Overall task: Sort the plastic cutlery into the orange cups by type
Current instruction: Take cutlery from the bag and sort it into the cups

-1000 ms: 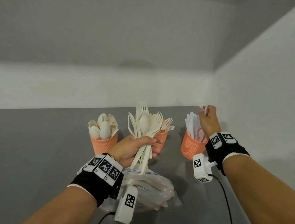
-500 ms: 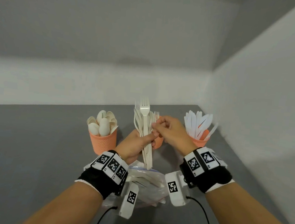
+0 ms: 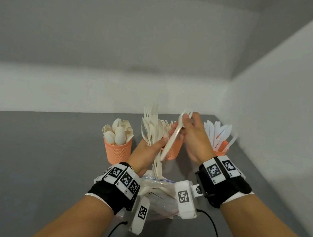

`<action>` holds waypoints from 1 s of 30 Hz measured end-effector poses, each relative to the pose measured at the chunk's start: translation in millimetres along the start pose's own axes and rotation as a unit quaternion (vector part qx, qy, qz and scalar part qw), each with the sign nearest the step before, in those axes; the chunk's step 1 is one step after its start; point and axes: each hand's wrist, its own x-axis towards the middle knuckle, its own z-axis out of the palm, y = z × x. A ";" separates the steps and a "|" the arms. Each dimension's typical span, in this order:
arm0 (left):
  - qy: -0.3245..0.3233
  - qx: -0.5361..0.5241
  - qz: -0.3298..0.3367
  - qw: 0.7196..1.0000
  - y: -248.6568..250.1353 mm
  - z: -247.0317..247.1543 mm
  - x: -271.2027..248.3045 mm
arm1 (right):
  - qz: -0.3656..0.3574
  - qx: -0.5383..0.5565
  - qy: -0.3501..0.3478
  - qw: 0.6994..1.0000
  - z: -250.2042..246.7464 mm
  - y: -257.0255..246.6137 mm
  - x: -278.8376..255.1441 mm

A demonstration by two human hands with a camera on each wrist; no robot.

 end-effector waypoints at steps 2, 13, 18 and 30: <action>0.032 0.040 0.013 0.999 -1.0 -3.2 -0.2 | -0.026 -0.010 -0.009 1.000 -0.1 -6.5 1.5; -0.009 0.100 0.060 0.993 2.3 -9.7 -12.9 | 0.016 -0.131 -0.006 0.991 22.9 -6.9 -0.8; -0.028 0.111 0.000 0.993 6.6 -19.4 -20.9 | -0.036 -0.081 0.026 0.996 13.0 -33.1 7.2; -0.152 0.108 -0.003 0.982 16.3 -26.9 -36.3 | 0.080 -0.099 -0.087 0.988 24.5 -19.2 6.8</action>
